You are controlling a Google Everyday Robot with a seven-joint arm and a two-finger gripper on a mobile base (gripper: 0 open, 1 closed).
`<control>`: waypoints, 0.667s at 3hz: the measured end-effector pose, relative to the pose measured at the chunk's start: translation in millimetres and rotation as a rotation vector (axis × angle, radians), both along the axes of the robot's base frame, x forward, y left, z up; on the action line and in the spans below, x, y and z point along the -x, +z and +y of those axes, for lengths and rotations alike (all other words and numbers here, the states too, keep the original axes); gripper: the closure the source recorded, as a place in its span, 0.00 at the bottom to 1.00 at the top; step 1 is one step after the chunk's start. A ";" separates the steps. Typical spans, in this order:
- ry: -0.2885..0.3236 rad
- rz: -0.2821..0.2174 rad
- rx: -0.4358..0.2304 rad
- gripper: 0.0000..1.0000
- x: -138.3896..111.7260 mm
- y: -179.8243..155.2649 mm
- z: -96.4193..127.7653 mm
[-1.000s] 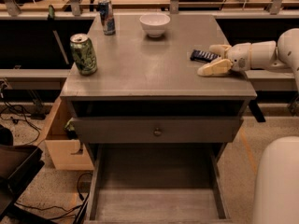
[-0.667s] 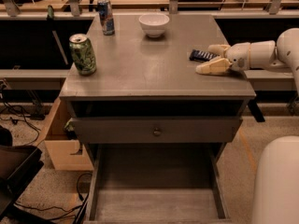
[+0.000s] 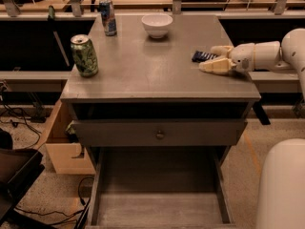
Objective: Move rxbar blueberry near green can
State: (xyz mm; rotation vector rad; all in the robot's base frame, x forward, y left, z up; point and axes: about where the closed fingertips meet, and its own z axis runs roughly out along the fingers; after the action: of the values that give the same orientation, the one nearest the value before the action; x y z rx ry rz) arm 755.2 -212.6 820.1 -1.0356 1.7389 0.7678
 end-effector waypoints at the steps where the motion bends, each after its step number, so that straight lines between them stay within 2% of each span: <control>1: 0.000 0.000 0.000 1.00 -0.1 2.4 0.2; 2: 0.001 0.000 0.000 1.00 0.0 3.7 0.4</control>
Offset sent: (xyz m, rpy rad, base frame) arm 0.0000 0.0001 0.0004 0.0000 0.0001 0.0002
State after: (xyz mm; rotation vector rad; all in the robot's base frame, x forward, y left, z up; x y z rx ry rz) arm 755.3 -212.3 823.9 -1.0358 1.7387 0.7686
